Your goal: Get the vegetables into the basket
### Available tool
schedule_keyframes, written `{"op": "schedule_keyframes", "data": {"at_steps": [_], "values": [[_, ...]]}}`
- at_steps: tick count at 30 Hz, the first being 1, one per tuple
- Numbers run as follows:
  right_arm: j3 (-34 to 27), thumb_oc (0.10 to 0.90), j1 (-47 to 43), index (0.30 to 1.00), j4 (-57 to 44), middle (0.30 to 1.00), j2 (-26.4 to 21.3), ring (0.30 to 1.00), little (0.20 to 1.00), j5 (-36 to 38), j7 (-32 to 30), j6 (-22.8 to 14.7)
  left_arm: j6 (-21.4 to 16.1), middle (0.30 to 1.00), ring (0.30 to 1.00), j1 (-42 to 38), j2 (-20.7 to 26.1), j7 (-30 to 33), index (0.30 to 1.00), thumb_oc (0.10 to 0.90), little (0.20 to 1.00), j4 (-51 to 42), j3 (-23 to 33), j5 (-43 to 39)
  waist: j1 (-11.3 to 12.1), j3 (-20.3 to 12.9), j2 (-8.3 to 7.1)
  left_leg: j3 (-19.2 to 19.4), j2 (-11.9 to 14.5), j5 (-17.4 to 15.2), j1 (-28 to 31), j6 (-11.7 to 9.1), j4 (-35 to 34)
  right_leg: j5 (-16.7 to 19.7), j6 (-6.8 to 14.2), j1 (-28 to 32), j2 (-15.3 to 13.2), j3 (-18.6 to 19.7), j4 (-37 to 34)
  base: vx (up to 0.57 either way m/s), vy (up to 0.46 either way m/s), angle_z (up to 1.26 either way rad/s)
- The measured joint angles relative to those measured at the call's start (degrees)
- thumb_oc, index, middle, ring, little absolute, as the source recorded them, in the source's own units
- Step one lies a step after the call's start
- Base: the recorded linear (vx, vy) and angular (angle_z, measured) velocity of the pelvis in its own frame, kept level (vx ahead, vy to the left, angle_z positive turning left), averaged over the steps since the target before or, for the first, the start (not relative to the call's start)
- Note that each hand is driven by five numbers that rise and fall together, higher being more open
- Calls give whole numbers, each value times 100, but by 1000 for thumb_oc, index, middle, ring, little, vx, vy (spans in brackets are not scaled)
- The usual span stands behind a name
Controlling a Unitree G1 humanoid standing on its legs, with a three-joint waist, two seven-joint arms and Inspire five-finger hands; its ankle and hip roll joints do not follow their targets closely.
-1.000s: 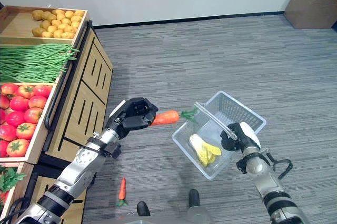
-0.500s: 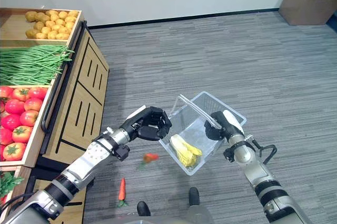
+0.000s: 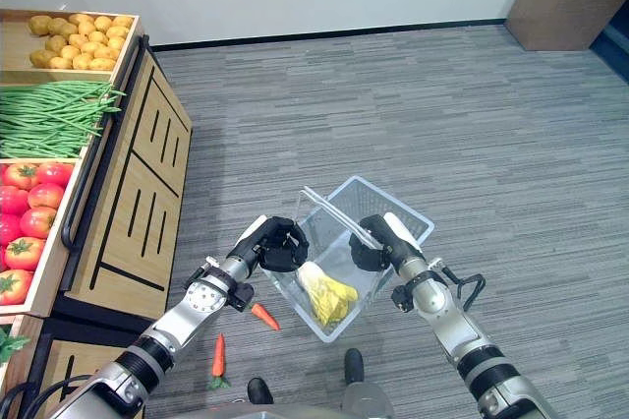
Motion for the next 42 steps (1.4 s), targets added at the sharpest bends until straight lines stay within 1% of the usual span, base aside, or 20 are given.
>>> {"op": "schedule_keyframes", "data": {"at_steps": [9,10,11,12,14,15,20,22,23,25,26,28,30,32,36,37,39,40,41,42], "values": [[-6,400,8,300,0,300,-5,300,300,-2,-6,0,-8,300,300,9,79,-80,300,400,300,-309,4,-190,113,-1,2,-53,1,4,0,3,0,-1,0,29,-22,-58,0,-1,3,2],[-6,400,8,300,0,300,-4,300,300,-3,-6,0,-8,478,478,10,106,-102,478,527,478,-331,4,-240,130,-1,2,-65,1,5,-1,5,0,-1,0,35,-24,-69,0,3,4,7],[-5,400,8,300,0,300,-3,300,300,-4,-6,0,-7,874,874,12,147,-119,874,810,874,-374,4,-279,133,-1,2,-82,1,7,-3,7,0,-1,0,41,-26,-83,0,5,3,8],[-9,400,8,300,0,300,-3,300,300,-4,-7,0,-3,1000,1000,18,215,-134,1000,900,1000,-456,6,-280,144,-1,2,-107,1,10,-8,10,0,-2,1,51,-29,-104,0,10,-3,11],[-29,400,23,300,2,300,-3,300,300,-5,-9,0,8,1000,1000,73,442,-185,1000,900,1000,-776,43,-278,140,0,4,-156,1,18,-18,14,0,-5,0,71,-33,-154,-1,7,-3,14],[-147,400,121,300,2,300,9,300,300,-7,-13,-4,-12,1000,1000,314,672,-212,1000,900,1000,-1369,302,-279,156,-1,5,-198,2,20,-12,12,0,-14,-8,103,-36,-192,-1,3,0,14],[-707,400,621,300,75,300,24,300,300,-20,-42,-17,-327,1000,1000,1360,987,-283,1000,900,1000,-2681,1774,-562,347,-10,20,-252,-6,20,3,12,0,-31,3,154,-54,-256,-2,3,3,7],[-901,580,781,553,345,553,34,553,553,-27,-49,-24,-400,1000,1000,1760,971,-325,1000,900,1000,-2684,2229,-793,410,-11,21,-343,-8,20,27,12,-1,-71,14,230,-64,-341,-2,-3,7,21],[-993,594,857,572,448,572,35,572,572,-26,-57,-24,-400,1000,1000,1932,939,-334,1000,900,1000,-2651,2366,-895,452,-13,25,-376,-14,21,16,11,-1,-79,12,237,-73,-367,-2,-9,2,18],[-1133,422,933,330,657,330,52,330,330,-26,-64,-30,-400,1000,1000,2189,868,-327,1000,900,1000,-2514,2503,-1008,509,-18,33,-442,-26,28,-17,14,-1,-83,15,240,-88,-418,-3,-8,1,18],[-1179,400,932,300,841,300,69,300,300,-26,-88,-27,-399,1000,1000,2288,785,-332,1000,900,1000,-2332,2565,-1068,520,-19,35,-512,-38,40,-36,22,-2,-92,23,259,-104,-486,-3,1,-3,29],[-1274,400,1019,300,1146,300,91,300,300,-31,-99,-13,-342,1000,1000,2515,431,-266,1000,900,1000,-1683,2646,-1139,622,-20,36,-586,-63,45,-42,25,-1,-108,29,297,-130,-554,-3,4,-8,23],[-1385,400,1054,300,1188,300,195,300,300,-46,-116,-13,-309,1000,1000,2623,309,-209,1000,900,1000,-1248,2722,-1121,623,-20,35,-642,-72,59,-73,39,-1,-112,33,305,-141,-620,-2,-8,-13,15],[-1410,400,1058,300,1275,300,230,300,300,-76,-183,-13,-315,1000,1000,2668,-47,-96,1000,900,1000,-712,2935,-1083,621,-22,34,-680,-81,68,-73,47,-1,-116,39,329,-151,-655,-3,-7,-14,12],[-1416,400,1071,300,1474,300,229,300,300,-84,-281,-18,-292,1000,1000,2644,-158,292,1000,900,1000,532,3042,-156,624,-40,13,-796,-76,89,-86,47,-1,-138,35,380,-149,-765,-3,-11,-13,13],[-1416,400,1078,300,1570,300,229,300,300,-87,-302,-18,-296,964,964,2636,-161,431,964,875,964,1047,3048,215,638,-75,12,-823,-75,94,-99,46,-1,-145,35,385,-150,-796,-3,-14,-11,14],[-1415,400,1113,300,1698,300,230,300,300,-125,-307,-22,-175,651,651,2549,-131,573,651,651,651,1874,3014,840,667,-164,6,-848,-73,95,-123,45,-1,-154,32,377,-149,-824,-4,-6,-6,8],[-1415,400,1127,300,1750,300,230,300,300,-125,-321,-34,-165,396,396,2561,-95,616,396,469,396,2126,2918,1029,687,-181,4,-859,-75,95,-129,45,-2,-155,32,377,-151,-836,-3,-2,-1,5],[-1415,400,1125,300,1818,300,230,300,300,-125,-329,-41,-199,300,300,2511,-106,638,300,400,300,2457,2877,1142,703,-198,6,-865,-78,95,-133,45,-2,-158,35,376,-155,-840,-3,-1,-1,6],[-1411,400,1126,300,1878,300,231,300,300,-126,-331,-40,-166,300,300,2463,-148,668,300,400,300,2774,2832,1220,710,-214,5,-876,-81,94,-137,46,-2,-161,39,378,-158,-849,-3,-3,4,5]]}}
